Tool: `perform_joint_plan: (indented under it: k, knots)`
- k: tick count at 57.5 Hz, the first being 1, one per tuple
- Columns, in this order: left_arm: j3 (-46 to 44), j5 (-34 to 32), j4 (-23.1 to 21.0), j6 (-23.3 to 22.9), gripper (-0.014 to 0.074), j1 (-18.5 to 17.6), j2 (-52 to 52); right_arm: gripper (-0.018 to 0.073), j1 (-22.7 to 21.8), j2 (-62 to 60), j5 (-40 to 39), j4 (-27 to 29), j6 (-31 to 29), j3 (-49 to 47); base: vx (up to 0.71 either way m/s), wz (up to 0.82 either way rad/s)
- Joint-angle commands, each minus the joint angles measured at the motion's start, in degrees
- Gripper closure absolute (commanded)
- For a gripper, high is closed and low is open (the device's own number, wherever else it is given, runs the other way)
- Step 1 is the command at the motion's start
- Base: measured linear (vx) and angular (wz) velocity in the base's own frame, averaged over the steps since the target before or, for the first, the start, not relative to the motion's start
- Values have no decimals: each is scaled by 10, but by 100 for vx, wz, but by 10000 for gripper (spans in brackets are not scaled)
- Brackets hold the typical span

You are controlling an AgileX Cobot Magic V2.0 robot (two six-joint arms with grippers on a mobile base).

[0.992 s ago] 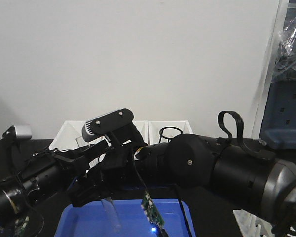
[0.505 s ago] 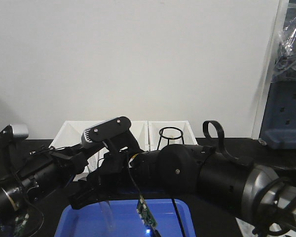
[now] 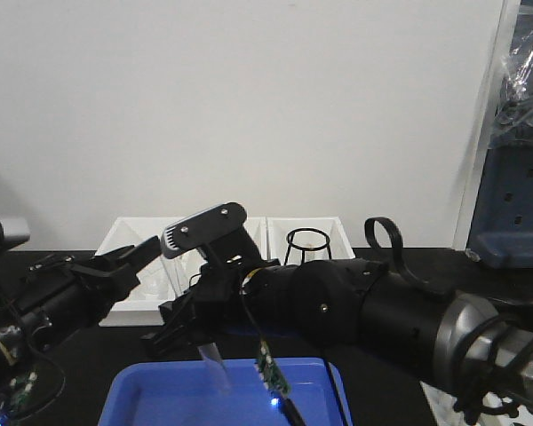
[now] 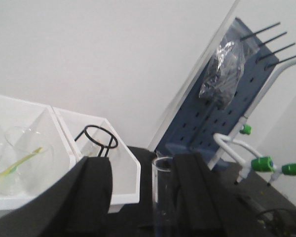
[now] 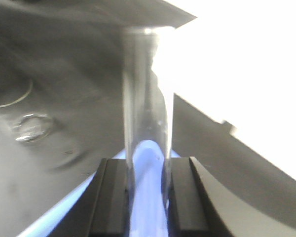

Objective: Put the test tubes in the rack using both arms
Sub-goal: 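Grasp the tube with the right gripper and open the left gripper, then carry the tube with the right gripper over the white rack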

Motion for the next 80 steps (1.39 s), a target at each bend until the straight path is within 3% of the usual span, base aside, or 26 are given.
perform_joint_plan:
  k: [1, 20, 27, 40, 57, 68, 80]
  knots:
    - [-18, -62, -32, 2, 174, 10, -19, 568, -26, -30, -51, -5, 7, -20, 0, 0]
    - [-18, -63, -32, 2, 174, 27, -19, 567, -85, -30, -73, -35, -4, -20, 0, 0]
    - [-18, -52, -31, 25, 175, 27, -19, 567, -85, -30, -91, -52, -51, -20, 0, 0]
    - [-18, -4, -32, 87, 175, 27, -19, 567, -85, -30, -158, -52, -63, 14, 0, 0]
    - [-18, 21, -31, 88, 175, 27, -19, 567, -93, -39, -235, -42, -65, 49, 0, 0]
    - [-18, 20, -32, 87, 175, 27, -19, 567, -161, -87, -227, 9, -66, 49, 0, 0]
    - [-18, 19, -32, 87, 175, 27, -19, 567, -241, -151, -188, 9, -67, 60, 0, 0]
